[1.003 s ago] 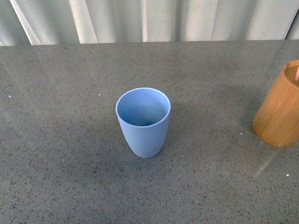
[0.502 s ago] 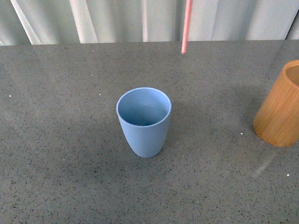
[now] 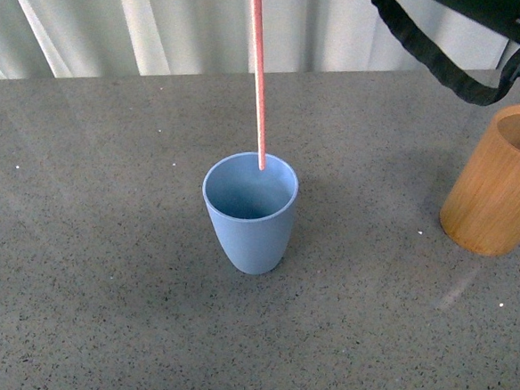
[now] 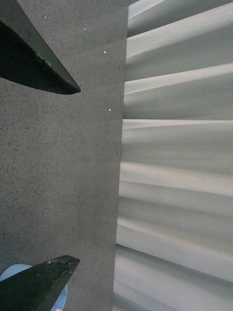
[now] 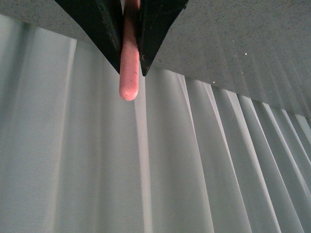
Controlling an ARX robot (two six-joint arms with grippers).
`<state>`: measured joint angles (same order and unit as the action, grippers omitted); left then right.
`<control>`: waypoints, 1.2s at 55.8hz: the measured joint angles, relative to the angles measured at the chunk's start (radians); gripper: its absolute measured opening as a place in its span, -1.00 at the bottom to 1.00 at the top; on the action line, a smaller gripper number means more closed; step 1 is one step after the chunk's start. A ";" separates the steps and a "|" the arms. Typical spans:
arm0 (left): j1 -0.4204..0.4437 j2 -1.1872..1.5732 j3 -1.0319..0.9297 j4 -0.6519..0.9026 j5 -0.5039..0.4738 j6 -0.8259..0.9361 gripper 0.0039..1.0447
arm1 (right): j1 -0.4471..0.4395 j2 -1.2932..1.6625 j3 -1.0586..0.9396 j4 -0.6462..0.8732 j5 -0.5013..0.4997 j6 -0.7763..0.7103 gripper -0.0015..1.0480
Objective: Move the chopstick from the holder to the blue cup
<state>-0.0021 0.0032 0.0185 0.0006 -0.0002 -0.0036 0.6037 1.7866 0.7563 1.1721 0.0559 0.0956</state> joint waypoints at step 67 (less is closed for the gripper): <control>0.000 0.000 0.000 0.000 0.000 0.000 0.87 | -0.006 0.066 -0.126 0.076 0.012 -0.023 0.64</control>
<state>-0.0021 0.0032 0.0185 0.0006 -0.0002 -0.0036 0.5980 1.8526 0.6308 1.2476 0.0677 0.0727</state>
